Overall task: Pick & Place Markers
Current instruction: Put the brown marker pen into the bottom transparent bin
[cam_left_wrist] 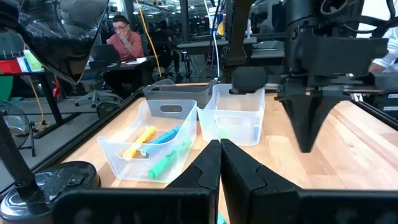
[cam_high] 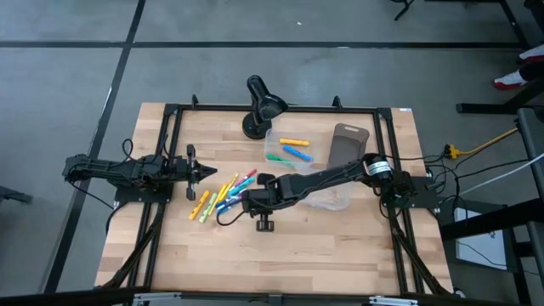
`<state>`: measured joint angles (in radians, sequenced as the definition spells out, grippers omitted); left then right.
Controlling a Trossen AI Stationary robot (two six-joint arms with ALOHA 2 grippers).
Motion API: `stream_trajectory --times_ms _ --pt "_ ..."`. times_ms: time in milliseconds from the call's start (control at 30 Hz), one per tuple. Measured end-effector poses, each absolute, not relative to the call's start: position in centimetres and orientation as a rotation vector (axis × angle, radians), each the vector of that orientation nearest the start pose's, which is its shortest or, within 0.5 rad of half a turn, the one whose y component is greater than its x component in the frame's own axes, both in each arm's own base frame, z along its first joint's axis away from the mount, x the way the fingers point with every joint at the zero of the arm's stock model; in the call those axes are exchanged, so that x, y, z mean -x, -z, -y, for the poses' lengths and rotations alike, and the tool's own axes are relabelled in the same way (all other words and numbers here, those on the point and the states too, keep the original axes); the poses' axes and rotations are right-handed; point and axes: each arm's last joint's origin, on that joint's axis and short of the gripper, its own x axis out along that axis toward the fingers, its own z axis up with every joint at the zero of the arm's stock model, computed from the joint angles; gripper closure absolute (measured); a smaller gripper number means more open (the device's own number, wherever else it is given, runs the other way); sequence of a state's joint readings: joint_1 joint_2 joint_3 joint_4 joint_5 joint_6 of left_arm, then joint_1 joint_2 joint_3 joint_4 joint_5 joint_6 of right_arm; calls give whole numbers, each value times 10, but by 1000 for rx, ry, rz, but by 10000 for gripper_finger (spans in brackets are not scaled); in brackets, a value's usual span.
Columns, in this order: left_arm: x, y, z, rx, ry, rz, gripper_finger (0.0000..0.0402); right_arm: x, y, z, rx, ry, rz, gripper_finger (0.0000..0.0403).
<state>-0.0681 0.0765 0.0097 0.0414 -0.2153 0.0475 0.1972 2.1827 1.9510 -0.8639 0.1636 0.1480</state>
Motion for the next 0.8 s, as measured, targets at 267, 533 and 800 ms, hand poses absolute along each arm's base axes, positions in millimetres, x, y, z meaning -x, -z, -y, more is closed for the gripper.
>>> stream_trajectory --times_ms 267,533,800 --pt "-101 -165 1 -51 -146 -29 395 -461 -207 -68 146 186 -1072 355" --pt "-101 -165 1 -51 -147 -29 396 -454 -189 -57 78 159 -1155 241" --pt "-101 -165 1 -51 -147 -29 395 -453 -188 -63 -69 88 -1181 198"
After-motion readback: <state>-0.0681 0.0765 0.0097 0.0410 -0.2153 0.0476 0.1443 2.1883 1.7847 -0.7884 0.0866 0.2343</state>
